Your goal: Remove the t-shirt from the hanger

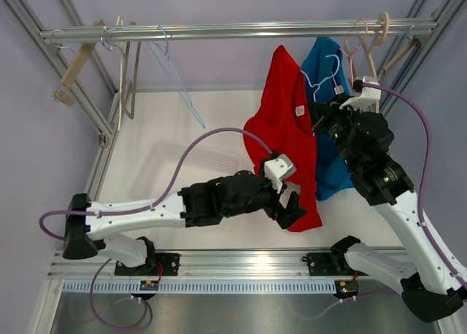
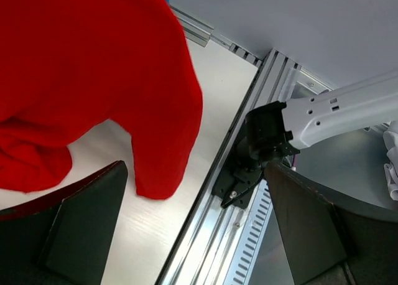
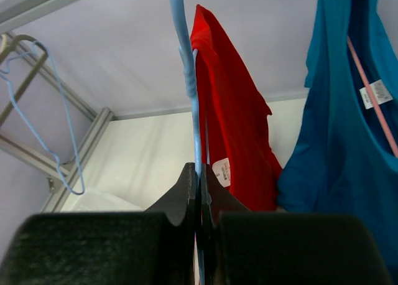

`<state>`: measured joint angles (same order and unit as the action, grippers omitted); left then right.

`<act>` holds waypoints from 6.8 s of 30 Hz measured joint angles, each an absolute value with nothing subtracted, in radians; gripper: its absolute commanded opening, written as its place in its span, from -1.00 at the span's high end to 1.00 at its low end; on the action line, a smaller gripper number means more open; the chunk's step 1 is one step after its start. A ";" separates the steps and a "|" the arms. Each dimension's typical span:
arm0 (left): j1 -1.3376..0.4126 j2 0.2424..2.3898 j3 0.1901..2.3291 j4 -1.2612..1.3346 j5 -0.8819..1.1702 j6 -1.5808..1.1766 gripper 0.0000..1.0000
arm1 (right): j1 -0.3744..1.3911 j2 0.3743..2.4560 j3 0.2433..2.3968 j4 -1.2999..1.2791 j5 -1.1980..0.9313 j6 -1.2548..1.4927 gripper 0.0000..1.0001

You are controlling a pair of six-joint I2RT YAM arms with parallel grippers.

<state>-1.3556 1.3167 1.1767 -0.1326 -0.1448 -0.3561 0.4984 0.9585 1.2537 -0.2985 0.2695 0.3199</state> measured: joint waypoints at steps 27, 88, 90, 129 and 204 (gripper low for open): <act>-1.513 1.490 1.205 -0.066 -0.220 -0.306 1.00 | 0.593 0.915 1.419 -0.375 0.279 0.322 1.00; -1.191 1.323 2.317 -0.458 -0.501 0.252 1.00 | 0.598 0.327 1.448 -0.817 0.089 0.396 1.00; -1.132 1.294 2.301 -0.470 -0.502 0.256 1.00 | 0.598 0.329 1.448 -0.823 0.089 0.392 1.00; -0.675 0.790 1.184 -0.385 -0.318 -0.023 1.00 | 0.598 0.400 1.274 -0.805 -0.051 0.385 1.00; -0.673 0.387 0.746 -0.716 -0.252 -0.384 -0.98 | 0.636 1.597 1.848 -0.350 0.376 0.033 1.00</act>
<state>-0.6727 0.3870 0.7456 -0.7158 -0.2523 -0.3843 0.6365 1.5970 1.8477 -0.3496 0.3763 0.0326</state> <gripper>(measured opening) 0.987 0.034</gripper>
